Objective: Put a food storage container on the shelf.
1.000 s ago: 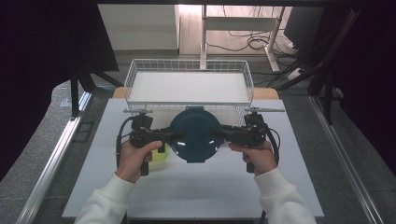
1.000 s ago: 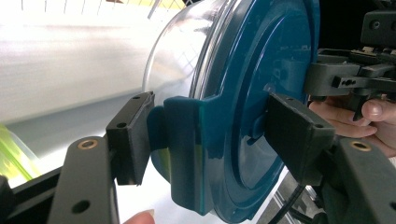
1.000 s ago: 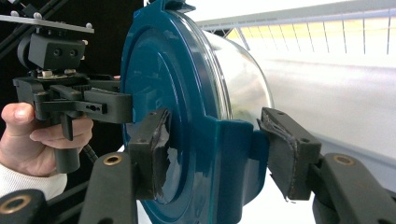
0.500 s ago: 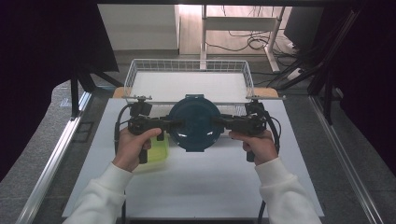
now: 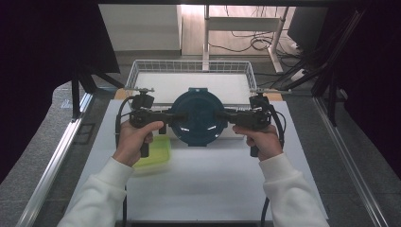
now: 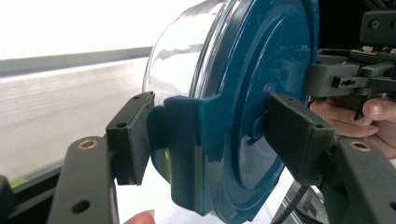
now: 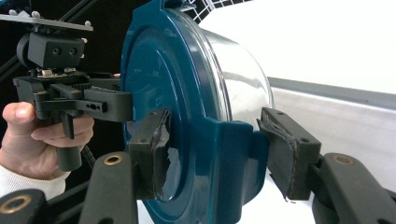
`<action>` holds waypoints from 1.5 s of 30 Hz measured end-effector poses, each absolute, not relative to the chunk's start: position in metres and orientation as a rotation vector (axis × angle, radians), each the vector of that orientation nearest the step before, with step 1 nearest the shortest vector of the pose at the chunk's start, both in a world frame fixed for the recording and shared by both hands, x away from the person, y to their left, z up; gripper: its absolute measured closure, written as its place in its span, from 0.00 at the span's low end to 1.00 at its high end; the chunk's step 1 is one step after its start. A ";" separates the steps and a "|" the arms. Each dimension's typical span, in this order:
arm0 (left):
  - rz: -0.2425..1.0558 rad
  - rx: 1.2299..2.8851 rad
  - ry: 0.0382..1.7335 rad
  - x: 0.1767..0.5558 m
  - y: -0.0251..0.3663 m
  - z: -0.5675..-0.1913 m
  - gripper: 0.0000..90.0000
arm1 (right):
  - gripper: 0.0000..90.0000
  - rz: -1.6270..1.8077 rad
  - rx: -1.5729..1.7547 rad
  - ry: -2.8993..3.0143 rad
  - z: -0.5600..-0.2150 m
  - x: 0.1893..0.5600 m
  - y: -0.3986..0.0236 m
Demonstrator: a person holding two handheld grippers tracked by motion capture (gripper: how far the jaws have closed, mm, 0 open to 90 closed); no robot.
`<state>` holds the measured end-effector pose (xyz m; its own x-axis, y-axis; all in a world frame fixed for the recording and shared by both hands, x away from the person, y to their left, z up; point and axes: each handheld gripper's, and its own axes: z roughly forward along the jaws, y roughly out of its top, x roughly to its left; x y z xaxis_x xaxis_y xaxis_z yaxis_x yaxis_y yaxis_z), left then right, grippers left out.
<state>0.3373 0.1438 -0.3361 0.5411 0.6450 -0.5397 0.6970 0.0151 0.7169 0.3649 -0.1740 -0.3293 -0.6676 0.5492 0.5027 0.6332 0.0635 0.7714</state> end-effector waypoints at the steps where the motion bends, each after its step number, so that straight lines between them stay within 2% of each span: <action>1: -0.059 1.676 1.143 0.337 0.144 -0.336 0.38 | 0.49 -1.688 -1.247 -2.231 -0.328 0.365 -0.174; 29: -0.056 1.675 1.123 0.381 0.142 -0.294 0.38 | 0.50 -1.739 -1.225 -2.225 -0.291 0.402 -0.179; 38: -0.044 1.665 1.139 0.410 0.146 -0.281 0.38 | 0.50 -1.738 -1.228 -2.204 -0.281 0.432 -0.176; 45: -0.057 1.663 1.174 0.428 0.152 -0.287 0.38 | 0.50 -1.700 -1.231 -2.194 -0.284 0.455 -0.169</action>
<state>0.4275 0.1523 -0.2869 0.5176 0.6569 -0.5482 0.7070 0.0324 0.7065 0.4546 -0.1689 -0.2841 -0.6666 0.5253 0.5288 0.6432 0.0470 0.7642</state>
